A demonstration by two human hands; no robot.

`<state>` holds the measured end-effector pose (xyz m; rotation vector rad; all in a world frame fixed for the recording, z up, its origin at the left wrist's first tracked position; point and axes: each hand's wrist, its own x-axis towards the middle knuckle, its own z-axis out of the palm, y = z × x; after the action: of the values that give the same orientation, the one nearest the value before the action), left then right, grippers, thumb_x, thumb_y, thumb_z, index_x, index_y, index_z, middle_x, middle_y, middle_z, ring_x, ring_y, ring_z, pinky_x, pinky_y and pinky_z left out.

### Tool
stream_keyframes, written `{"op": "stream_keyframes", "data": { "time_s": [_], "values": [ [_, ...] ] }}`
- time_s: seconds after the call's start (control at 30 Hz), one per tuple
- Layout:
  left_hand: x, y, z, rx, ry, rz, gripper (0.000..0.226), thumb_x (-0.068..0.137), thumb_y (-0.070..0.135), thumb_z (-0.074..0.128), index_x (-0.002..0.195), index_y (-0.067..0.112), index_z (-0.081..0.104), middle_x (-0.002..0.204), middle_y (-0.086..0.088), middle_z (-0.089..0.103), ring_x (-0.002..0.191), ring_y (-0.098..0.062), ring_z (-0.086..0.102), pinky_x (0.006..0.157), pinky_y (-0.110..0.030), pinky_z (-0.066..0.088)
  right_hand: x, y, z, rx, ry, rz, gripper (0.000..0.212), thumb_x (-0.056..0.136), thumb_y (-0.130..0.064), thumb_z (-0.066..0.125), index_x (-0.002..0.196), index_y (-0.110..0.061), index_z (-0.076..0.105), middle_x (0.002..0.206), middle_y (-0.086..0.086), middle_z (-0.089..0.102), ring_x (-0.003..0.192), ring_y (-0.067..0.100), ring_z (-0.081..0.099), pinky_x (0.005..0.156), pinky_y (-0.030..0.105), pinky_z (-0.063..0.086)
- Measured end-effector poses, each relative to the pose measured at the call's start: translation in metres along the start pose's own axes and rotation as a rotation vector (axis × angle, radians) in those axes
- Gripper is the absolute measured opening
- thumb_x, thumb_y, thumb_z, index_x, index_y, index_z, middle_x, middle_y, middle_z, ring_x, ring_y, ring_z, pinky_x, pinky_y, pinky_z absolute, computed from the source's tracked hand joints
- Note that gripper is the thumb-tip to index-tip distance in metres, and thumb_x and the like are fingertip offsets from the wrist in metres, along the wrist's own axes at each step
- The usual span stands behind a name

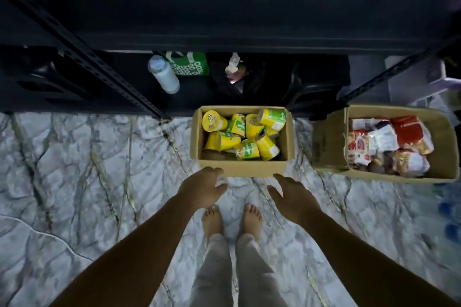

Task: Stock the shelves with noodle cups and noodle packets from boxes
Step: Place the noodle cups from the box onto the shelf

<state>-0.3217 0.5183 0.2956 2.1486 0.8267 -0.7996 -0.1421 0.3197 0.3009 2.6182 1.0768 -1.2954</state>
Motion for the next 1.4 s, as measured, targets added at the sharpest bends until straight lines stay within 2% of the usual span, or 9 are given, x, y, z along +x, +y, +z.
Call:
{"op": "stream_keyframes", "data": {
  "time_s": [0.33,0.43,0.57,0.67,0.8,0.93,1.07,1.23,1.4],
  "values": [
    [0.188,-0.037,0.054,-0.013,0.050,0.059,0.059,0.103,0.048,0.054,0.154,0.019,0.045,0.150,-0.008,0.052,0.131,-0.028,0.054,0.100,-0.038,0.050,0.177,0.045,0.070,0.112,0.011,0.023,0.060,0.106,-0.046,0.044,0.158,-0.019,0.033,0.153,0.013,0.047,0.139,0.033,0.044,0.107,0.043,0.043],
    [0.247,-0.043,0.073,-0.016,0.041,0.087,0.063,0.101,0.052,0.055,0.155,0.022,0.041,0.146,-0.010,0.053,0.125,-0.031,0.057,0.094,-0.045,0.054,0.231,0.058,0.090,0.189,0.080,0.025,0.058,0.104,-0.039,0.053,0.155,-0.013,0.040,0.146,0.019,0.052,0.133,0.038,0.050,0.102,0.044,0.047],
    [0.314,-0.044,0.099,-0.014,0.062,0.147,0.073,0.095,0.054,0.062,0.157,0.027,0.035,0.147,-0.010,0.051,0.134,-0.031,0.051,0.101,-0.047,0.050,0.292,0.076,0.114,0.209,0.168,0.036,0.063,0.100,-0.036,0.058,0.154,-0.008,0.040,0.149,0.024,0.046,0.136,0.043,0.045,0.107,0.048,0.043],
    [0.350,-0.041,0.112,-0.031,0.073,0.205,0.080,0.091,0.054,0.069,0.157,0.026,0.033,0.149,-0.010,0.050,0.134,-0.030,0.051,0.101,-0.044,0.049,0.330,0.090,0.124,0.188,0.192,0.064,0.075,0.094,-0.046,0.053,0.157,-0.011,0.033,0.151,0.025,0.043,0.137,0.046,0.041,0.109,0.051,0.040],
    [0.383,-0.041,0.128,0.005,0.059,0.213,0.091,0.083,0.058,0.076,0.156,0.026,0.032,0.146,-0.009,0.053,0.131,-0.032,0.052,0.098,-0.046,0.050,0.366,0.105,0.130,0.160,0.103,0.108,0.087,0.090,-0.043,0.062,0.161,-0.017,0.020,0.148,0.024,0.044,0.135,0.046,0.042,0.110,0.048,0.037],
    [0.395,-0.036,0.137,0.160,0.083,0.198,0.099,0.074,0.068,0.077,0.152,0.027,0.032,0.141,-0.007,0.057,0.130,-0.036,0.046,0.094,-0.047,0.049,0.378,0.115,0.126,0.198,0.000,0.100,0.113,0.080,-0.036,0.082,0.162,-0.037,0.005,0.155,0.020,0.036,0.140,0.042,0.040,0.113,0.049,0.037],
    [0.397,-0.029,0.138,0.250,0.076,0.170,0.100,0.072,0.069,0.078,0.148,0.023,0.034,0.138,-0.008,0.057,0.131,-0.036,0.043,0.097,-0.050,0.043,0.383,0.116,0.128,0.117,-0.018,0.066,0.125,0.077,-0.031,0.086,0.162,-0.036,-0.006,0.152,0.022,0.036,0.136,0.043,0.045,0.108,0.048,0.044],
    [0.383,-0.037,0.133,0.029,0.184,0.208,0.106,0.067,0.056,0.087,0.151,0.018,0.034,0.136,-0.014,0.049,0.129,-0.036,0.044,0.100,-0.050,0.047,0.377,0.111,0.123,0.111,0.000,0.077,0.118,0.082,-0.042,0.079,0.163,-0.032,-0.007,0.145,0.023,0.045,0.128,0.039,0.051,0.101,0.043,0.048],
    [0.342,-0.061,0.130,-0.342,0.364,0.235,0.120,0.063,0.038,0.096,0.159,0.019,0.027,0.145,-0.010,0.035,0.136,-0.025,0.042,0.111,-0.034,0.040,0.357,0.101,0.107,0.426,0.028,0.133,0.105,0.073,-0.061,0.075,0.162,-0.033,0.025,0.132,0.003,0.063,0.121,0.023,0.059,0.099,0.037,0.049]
  ]
}}
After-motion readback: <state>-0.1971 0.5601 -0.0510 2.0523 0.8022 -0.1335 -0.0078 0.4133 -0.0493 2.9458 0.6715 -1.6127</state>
